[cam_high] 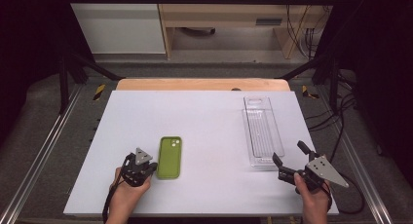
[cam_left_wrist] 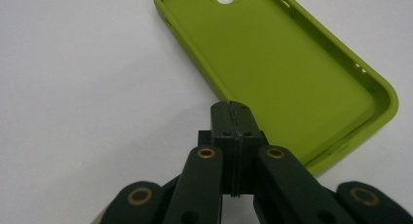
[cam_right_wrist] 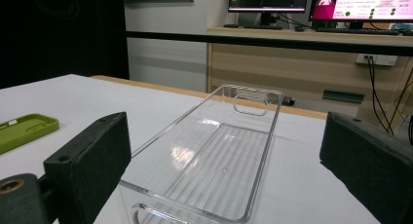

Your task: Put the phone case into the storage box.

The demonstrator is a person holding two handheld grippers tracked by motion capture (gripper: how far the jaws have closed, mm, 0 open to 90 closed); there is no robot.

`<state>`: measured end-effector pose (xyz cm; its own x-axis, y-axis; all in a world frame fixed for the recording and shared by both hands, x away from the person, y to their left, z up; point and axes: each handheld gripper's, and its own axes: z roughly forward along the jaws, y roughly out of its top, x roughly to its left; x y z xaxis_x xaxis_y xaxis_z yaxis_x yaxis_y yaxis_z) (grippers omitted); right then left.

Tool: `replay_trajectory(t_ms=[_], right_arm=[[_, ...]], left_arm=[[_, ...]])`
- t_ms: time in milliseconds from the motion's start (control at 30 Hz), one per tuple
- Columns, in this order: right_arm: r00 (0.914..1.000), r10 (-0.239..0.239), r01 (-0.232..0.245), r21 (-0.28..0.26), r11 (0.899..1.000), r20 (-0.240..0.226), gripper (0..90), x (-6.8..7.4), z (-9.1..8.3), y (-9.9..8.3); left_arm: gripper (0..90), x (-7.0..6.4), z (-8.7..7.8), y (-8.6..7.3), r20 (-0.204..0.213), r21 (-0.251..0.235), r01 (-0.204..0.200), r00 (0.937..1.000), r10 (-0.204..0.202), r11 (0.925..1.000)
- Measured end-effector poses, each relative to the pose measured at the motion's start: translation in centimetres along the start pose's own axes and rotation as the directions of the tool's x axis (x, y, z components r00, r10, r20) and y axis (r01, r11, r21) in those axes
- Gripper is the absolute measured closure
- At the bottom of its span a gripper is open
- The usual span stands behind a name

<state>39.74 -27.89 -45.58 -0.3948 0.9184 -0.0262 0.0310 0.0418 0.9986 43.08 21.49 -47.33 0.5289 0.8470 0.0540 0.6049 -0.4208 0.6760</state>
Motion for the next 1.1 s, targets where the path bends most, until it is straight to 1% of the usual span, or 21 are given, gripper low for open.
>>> replay_trajectory(t_ms=[267,433,467,500,533,567,700,733,767,833,867,900,933,1100], right_arm=[[1.0000,0.001,-0.001,0.001,1.000,0.000,4.9,-0.1,0.0,0.0],[1.0000,0.002,-0.002,0.005,1.000,-0.003,4.9,0.0,0.0,0.0],[1.0000,0.002,-0.002,0.006,1.000,-0.002,4.9,0.0,0.0,0.0],[1.0000,0.001,-0.001,0.007,1.000,-0.004,4.9,0.0,0.1,0.0],[1.0000,0.000,0.000,0.007,1.000,-0.004,4.9,0.0,0.1,0.0],[1.0000,0.000,0.000,0.007,1.000,-0.004,4.9,0.0,0.1,0.0],[1.0000,-0.001,0.001,0.007,1.000,-0.004,4.7,0.0,0.0,0.0],[1.0000,-0.001,0.001,0.007,1.000,-0.003,4.6,0.0,0.0,0.0],[1.0000,-0.001,0.001,0.007,1.000,-0.003,4.6,0.0,0.0,0.0],[1.0000,-0.002,0.002,0.007,1.000,-0.002,4.6,0.0,0.0,0.0],[1.0000,-0.004,0.004,0.008,1.000,-0.003,4.6,0.0,0.0,0.0],[1.0000,-0.004,0.004,0.008,1.000,-0.003,4.6,0.0,0.0,0.0],[1.0000,-0.002,0.002,0.008,1.000,-0.004,4.6,0.0,0.0,0.0],[1.0000,-0.006,0.006,0.009,1.000,-0.005,4.6,-0.1,0.1,-0.1]], left_arm=[[90.0,-0.4,0.2,0.3,0.009,0.004,-0.015,0.9999,0.015,0.9999],[90.0,-1.2,0.4,0.6,0.023,0.004,-0.032,0.9992,0.032,0.9995],[90.0,-1.4,0.4,0.8,0.029,0.002,-0.037,0.9989,0.037,0.9993],[90.0,-1.7,0.6,1.0,0.056,-0.005,-0.026,0.9981,0.026,0.9997],[90.0,-1.9,0.6,1.1,0.068,-0.007,-0.023,0.9974,0.023,0.9997],[90.0,-1.9,0.6,1.1,0.068,-0.007,-0.023,0.9974,0.023,0.9997],[90.0,-2.8,1.0,1.8,0.076,-0.004,-0.052,0.9957,0.052,0.9987],[90.0,-3.3,1.2,2.2,0.072,-0.001,-0.073,0.9947,0.073,0.9973],[90.0,-3.3,1.2,2.2,0.072,-0.001,-0.073,0.9947,0.073,0.9973],[90.0,-3.8,1.4,2.6,0.078,-0.002,-0.083,0.9935,0.083,0.9966],[90.0,-4.1,1.7,2.9,0.078,-0.001,-0.094,0.9926,0.094,0.9956],[90.0,-4.1,1.7,2.9,0.078,-0.001,-0.094,0.9926,0.094,0.9956],[90.0,-4.3,1.7,3.0,0.074,0.000,-0.103,0.9920,0.102,0.9947],[90.0,-5.1,2.2,3.6,0.088,0.001,-0.115,0.9895,0.115,0.9934]])
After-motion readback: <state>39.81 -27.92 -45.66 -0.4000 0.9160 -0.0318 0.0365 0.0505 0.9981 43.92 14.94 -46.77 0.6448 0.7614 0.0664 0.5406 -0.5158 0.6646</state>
